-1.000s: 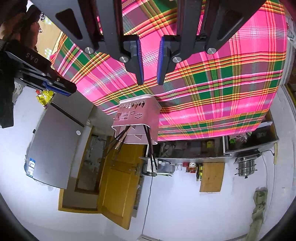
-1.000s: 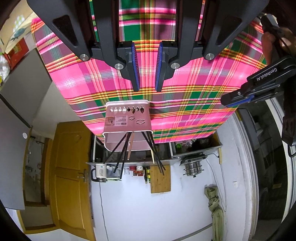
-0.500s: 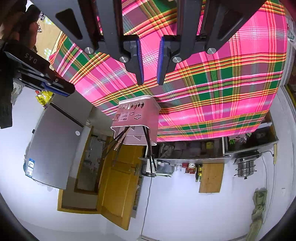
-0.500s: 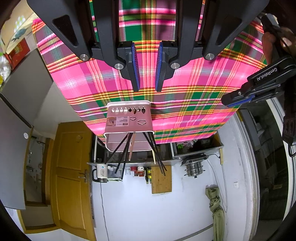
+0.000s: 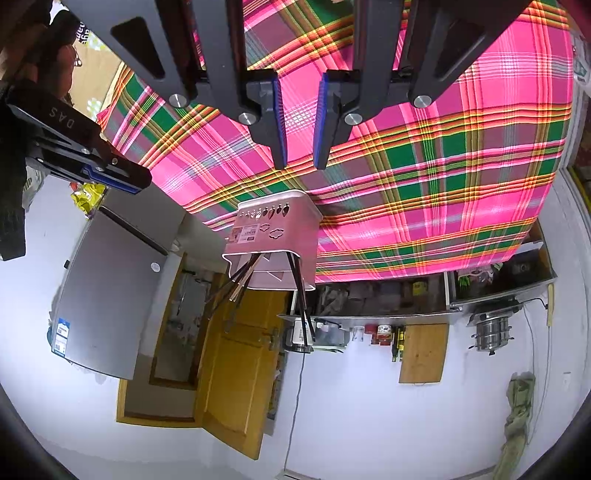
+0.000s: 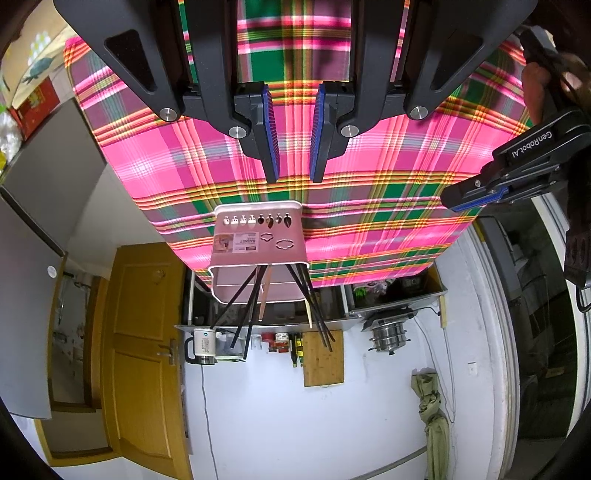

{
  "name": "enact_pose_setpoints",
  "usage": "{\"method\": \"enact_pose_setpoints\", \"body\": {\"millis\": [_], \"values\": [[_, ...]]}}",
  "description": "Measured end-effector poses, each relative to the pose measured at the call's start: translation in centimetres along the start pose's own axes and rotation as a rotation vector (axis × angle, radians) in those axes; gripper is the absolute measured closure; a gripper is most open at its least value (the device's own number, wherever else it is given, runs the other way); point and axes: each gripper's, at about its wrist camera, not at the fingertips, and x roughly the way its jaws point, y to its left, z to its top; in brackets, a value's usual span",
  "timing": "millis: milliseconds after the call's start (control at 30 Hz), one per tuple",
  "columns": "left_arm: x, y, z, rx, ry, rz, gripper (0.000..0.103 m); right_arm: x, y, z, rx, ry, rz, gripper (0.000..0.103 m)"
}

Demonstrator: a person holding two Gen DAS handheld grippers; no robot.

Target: Organize utensils

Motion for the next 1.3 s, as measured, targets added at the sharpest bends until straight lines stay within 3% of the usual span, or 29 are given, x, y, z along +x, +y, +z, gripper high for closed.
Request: {"method": "enact_pose_setpoints", "body": {"millis": [1300], "values": [[0.02,-0.01,-0.11,0.009,-0.001,-0.007,0.09,0.05,-0.01,-0.19,0.002,0.003,-0.001,0.086]]}}
